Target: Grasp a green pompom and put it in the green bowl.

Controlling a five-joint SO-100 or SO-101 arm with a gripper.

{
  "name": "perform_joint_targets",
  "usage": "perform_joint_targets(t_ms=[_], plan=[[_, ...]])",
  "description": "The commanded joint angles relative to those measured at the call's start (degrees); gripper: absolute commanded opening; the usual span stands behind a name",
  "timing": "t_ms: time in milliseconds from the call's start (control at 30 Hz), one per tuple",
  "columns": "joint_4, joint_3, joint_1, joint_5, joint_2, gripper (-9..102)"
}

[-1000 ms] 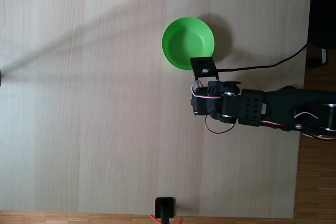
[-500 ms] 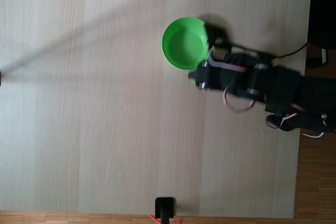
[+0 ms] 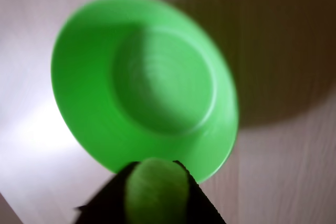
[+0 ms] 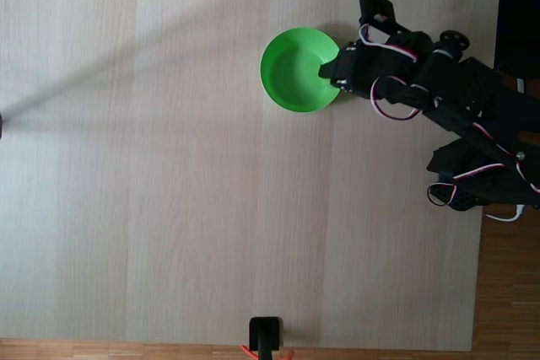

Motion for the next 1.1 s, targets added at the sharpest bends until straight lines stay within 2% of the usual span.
perform_joint_targets(t_ms=[0, 200, 400, 600, 733, 900, 1067], plan=[[-0.62, -2.64, 0.44, -0.26, 0.26, 15], [-0.62, -2.2, 0.18, -0.26, 0.26, 26], [-0.62, -2.46, 0.09, -0.18, 0.79, 28], [0.35, -1.85, -2.55, 0.35, 9.67, 27], [2.64, -1.05, -6.06, 0.53, 16.61, 20], [8.53, 0.53, -12.04, 0.62, 25.66, -1], [13.1, 1.76, -17.23, 0.7, 34.54, 1]])
